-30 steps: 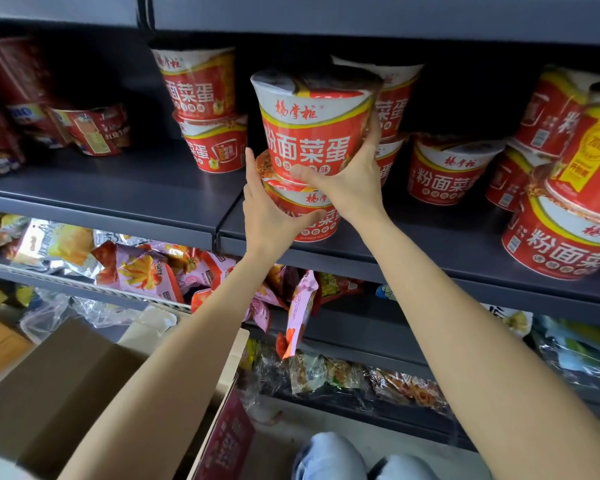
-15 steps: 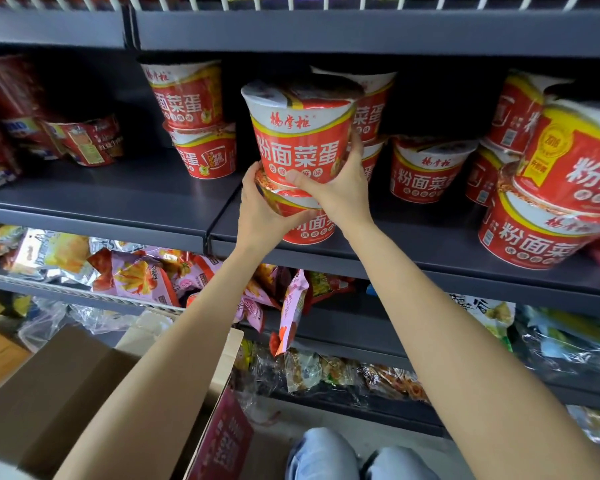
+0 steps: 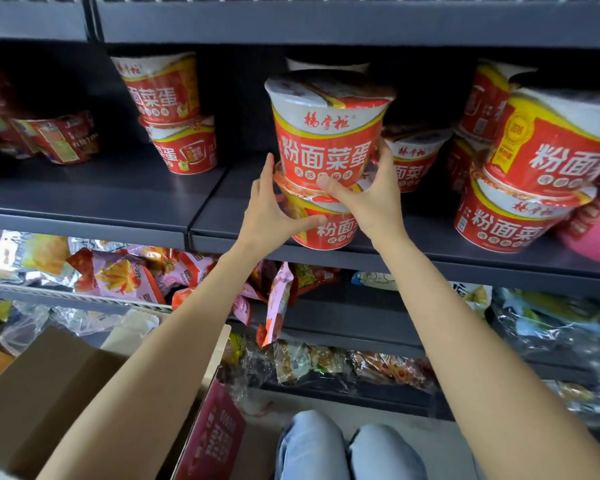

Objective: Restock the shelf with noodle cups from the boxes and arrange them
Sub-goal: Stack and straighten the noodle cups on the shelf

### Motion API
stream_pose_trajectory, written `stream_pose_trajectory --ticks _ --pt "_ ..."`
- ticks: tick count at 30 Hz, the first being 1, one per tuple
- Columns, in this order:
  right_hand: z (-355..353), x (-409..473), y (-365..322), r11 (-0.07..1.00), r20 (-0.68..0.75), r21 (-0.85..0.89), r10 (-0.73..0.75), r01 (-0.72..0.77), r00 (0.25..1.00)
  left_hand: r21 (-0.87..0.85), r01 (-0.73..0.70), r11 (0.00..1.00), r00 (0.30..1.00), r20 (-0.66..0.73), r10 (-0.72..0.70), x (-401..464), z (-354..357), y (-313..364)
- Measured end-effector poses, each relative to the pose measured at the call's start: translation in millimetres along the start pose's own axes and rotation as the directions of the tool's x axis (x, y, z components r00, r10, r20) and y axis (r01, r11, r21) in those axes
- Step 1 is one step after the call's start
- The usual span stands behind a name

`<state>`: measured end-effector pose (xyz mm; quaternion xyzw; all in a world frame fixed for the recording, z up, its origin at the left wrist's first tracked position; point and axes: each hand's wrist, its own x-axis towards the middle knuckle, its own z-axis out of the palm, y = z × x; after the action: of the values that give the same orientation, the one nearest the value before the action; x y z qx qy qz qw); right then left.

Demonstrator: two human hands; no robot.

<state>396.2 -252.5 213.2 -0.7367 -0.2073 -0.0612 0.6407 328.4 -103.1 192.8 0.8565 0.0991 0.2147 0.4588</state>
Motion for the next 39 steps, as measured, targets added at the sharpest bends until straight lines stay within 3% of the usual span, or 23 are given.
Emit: stream_pose_trajectory --ticks 4,9,20,23,27,30,33,36,39 --pt "-44.1 -16.6 3.5 0.995 -0.099 -0.101 -0.012 0.002 0.995 0.017 -0.031 0.999 0.996 0.087 0.029 0.7 34.7 26.0" --pt "-85.4 -26.3 15.1 0.956 -0.171 -0.292 -0.074 0.021 0.982 -0.066 -0.018 0.998 0.998 0.060 0.022 3.0 72.1 38.8" --pt "-115.7 -19.8 34.2 0.948 -0.250 -0.313 -0.132 0.049 0.959 0.002 -0.067 0.998 0.977 0.205 0.065 25.4 92.4 60.4" --pt "-122.9 -19.6 35.6 0.917 -0.205 -0.386 -0.190 0.099 0.960 -0.108 -0.061 0.992 0.957 0.277 0.089 30.8 77.6 58.7" --pt "-123.1 -19.4 39.2 0.908 -0.192 -0.408 -0.184 0.092 0.964 -0.298 0.003 0.955 0.970 0.233 0.069 39.2 61.0 71.0" --pt "-105.2 -25.3 48.8 0.943 -0.260 -0.329 -0.130 0.039 0.957 -0.304 -0.023 0.952 0.974 0.210 0.090 42.2 69.0 86.3" --pt "-86.9 -29.8 63.8 0.968 -0.327 -0.226 0.033 -0.112 0.945 -0.281 -0.043 0.959 0.983 0.160 0.091 41.8 82.7 93.5" --pt "-86.4 -20.4 76.9 0.950 -0.170 -0.215 0.194 -0.228 0.966 -0.258 -0.050 0.965 0.990 0.115 0.081 44.5 88.0 92.1" --pt "-91.3 -9.7 78.8 0.947 -0.064 -0.237 0.208 -0.218 0.976 -0.220 -0.060 0.974 0.991 0.102 0.084 46.5 87.4 91.6"
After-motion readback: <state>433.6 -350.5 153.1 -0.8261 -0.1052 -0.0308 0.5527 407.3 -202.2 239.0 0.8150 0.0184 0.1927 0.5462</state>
